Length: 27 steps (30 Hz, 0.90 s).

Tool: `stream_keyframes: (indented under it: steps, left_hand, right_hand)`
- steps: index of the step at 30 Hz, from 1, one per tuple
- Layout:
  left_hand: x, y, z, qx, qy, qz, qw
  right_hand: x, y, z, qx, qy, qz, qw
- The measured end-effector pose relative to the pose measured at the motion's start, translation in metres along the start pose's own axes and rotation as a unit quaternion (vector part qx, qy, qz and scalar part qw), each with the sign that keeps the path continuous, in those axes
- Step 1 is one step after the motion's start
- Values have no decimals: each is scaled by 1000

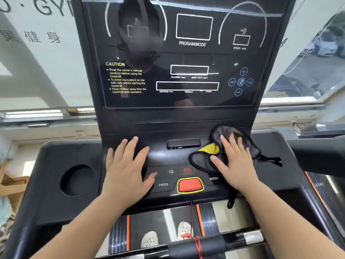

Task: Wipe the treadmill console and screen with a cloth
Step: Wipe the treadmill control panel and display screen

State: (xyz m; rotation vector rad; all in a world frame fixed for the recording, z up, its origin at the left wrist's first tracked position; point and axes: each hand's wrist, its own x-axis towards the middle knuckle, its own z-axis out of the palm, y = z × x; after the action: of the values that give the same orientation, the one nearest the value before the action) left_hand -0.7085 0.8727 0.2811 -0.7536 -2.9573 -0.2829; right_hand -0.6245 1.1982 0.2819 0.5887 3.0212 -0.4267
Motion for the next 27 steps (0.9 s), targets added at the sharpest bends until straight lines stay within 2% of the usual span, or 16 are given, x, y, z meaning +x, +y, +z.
stream_keyframes:
  steps: [2,6,11,16,19,21,25,27]
  left_hand:
    - [0,4,2,-7,-2,1,1000]
    - [2,20,5,-12,-22,19,1000]
    - [4,44,11,3,-35,42,999]
    - [1,66,15,11,-33,44,998]
    - [-5,73,19,2,-33,15,999]
    - [-7,77,21,2,-37,-2,999]
    - [-5,95,19,-9,-21,-8,1000]
    - [-1,107,17,-16,-10,-7,1000]
  right_hand:
    - [1,-25,1,30,-4,27,999]
    - [-10,-58,26,-83,-13,-23,996]
    - [-20,-10,23,-118,-25,-111,987]
    - [-7,62,-3,-108,-27,18,994]
    - [-2,52,-2,-91,-31,47,994]
    - [-10,33,6,-101,-29,-1,994]
    - [-38,5,17,-93,-59,-184,977]
    - [-44,8,16,-86,-85,-229,966]
